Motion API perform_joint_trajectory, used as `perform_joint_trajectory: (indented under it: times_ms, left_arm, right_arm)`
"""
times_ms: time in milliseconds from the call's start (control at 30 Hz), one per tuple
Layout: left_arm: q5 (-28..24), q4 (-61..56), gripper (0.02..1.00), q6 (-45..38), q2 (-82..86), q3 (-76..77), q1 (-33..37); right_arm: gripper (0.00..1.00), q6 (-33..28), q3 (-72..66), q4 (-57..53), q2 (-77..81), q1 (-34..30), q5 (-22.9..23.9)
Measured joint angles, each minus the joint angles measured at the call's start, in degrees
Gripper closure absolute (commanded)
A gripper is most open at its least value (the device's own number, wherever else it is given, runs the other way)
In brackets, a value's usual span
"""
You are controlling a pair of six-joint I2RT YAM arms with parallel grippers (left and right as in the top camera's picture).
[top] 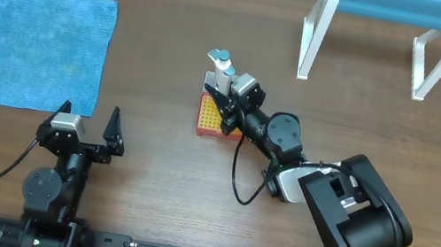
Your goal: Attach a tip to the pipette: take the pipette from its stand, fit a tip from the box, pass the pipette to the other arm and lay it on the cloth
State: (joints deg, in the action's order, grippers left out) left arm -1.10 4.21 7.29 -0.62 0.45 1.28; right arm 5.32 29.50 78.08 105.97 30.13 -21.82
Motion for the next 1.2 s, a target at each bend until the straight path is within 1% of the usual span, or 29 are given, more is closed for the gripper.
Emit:
perform_joint_trajectory:
  times_ms: [200,1200]
  left_arm:
    - [0.0,0.0,0.047,0.0,0.0,0.0,0.0]
    - [0.0,0.0,0.047,0.0,0.0,0.0,0.0]
  right_arm:
    - [0.928,0.0,0.0,0.0,0.0,0.2,-0.9]
    - [0.928,0.0,-0.1,-0.8,0.0,-0.5,-0.6]
